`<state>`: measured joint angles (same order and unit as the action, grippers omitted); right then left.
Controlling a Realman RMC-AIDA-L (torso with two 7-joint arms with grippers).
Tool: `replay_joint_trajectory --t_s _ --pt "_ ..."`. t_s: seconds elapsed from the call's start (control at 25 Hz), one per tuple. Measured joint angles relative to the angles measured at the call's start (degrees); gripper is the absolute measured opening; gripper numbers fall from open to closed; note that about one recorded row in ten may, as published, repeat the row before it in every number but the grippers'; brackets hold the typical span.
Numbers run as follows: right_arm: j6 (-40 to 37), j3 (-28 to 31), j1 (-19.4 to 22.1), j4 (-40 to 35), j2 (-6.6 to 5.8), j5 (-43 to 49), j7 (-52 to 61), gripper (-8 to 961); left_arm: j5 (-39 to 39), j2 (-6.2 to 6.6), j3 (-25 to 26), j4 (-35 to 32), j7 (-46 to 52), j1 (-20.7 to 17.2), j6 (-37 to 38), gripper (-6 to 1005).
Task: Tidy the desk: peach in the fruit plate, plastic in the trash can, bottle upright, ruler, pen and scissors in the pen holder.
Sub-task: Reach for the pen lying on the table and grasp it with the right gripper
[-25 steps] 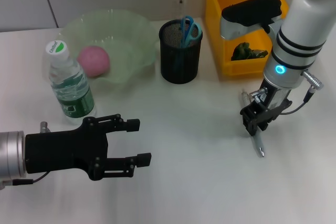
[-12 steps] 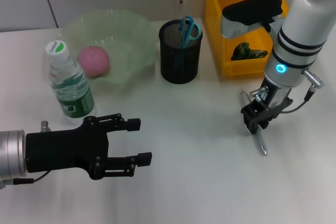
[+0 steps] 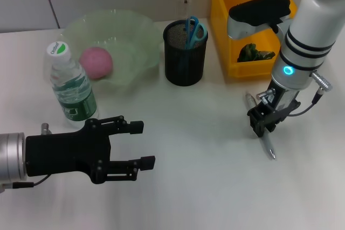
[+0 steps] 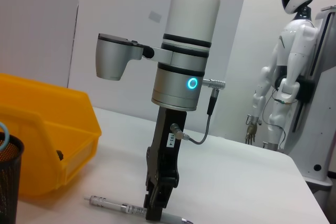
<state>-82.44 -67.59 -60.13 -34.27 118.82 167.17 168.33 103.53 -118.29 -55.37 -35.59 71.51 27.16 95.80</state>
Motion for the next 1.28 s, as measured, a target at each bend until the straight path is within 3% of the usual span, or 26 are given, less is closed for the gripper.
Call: replay_joint_trajectory --t_s 1.28 --pt "0.35 0.0 0.2 0.18 0.16 -0.01 0.22 217 0.01 0.08 0.0 -0.17 0.02 -0.01 0.14 802"
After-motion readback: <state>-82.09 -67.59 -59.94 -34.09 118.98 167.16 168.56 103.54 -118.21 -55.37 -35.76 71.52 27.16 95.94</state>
